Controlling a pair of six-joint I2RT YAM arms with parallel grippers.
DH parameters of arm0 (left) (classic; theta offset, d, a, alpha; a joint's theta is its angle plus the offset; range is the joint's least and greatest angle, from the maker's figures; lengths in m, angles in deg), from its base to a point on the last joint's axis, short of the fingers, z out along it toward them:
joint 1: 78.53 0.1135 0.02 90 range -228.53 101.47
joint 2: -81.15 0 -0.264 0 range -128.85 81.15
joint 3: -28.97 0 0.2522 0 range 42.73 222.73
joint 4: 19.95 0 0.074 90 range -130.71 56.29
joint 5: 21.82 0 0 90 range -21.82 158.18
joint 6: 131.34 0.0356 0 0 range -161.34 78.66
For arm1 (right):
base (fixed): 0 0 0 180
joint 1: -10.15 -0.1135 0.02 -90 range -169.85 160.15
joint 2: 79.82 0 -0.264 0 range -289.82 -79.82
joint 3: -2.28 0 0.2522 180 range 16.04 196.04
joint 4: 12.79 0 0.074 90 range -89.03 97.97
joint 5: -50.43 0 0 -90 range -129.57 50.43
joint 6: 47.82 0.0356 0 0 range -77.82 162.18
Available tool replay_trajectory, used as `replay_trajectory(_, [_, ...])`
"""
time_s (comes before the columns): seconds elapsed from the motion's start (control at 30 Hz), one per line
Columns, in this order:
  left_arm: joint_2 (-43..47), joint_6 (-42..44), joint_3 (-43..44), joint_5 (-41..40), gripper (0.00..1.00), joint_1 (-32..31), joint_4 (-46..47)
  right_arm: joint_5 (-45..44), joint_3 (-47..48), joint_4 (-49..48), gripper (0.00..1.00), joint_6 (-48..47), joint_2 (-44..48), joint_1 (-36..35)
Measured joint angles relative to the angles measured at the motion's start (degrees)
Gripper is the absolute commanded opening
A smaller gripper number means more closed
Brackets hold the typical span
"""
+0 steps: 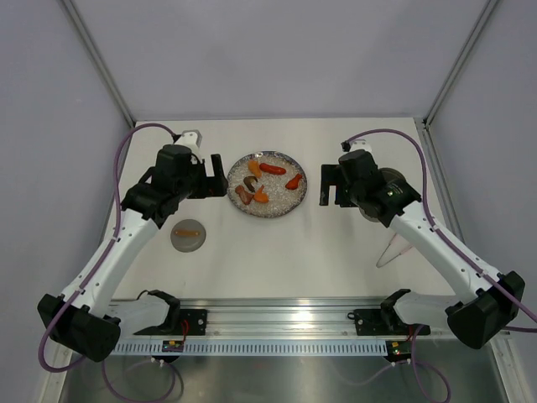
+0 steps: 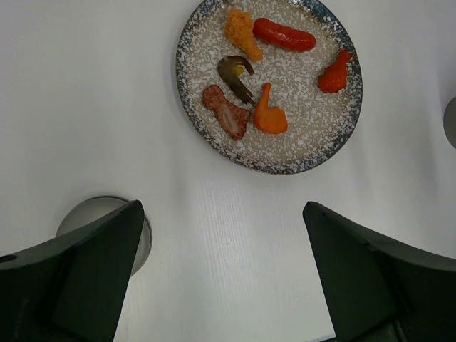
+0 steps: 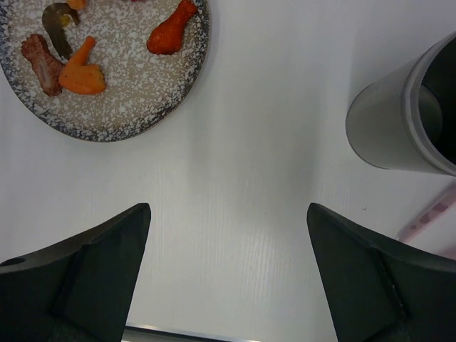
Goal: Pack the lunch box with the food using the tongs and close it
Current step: Move the packing box to the center of the board.
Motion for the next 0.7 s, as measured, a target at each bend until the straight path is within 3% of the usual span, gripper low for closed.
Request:
replay_trajectory(0.47, [-0.1,-0.1,0.0,-3.0,0.99,0.0,-0.9,-14.6,2.8,3.2,0.99,2.4,-1.3,1.4])
replay_trajectory(0.7, [0.9,-0.4,-0.5,-3.4,0.99,0.0,-1.0,-13.8,10.5,6.5,1.00,3.2,-1.7,21.7])
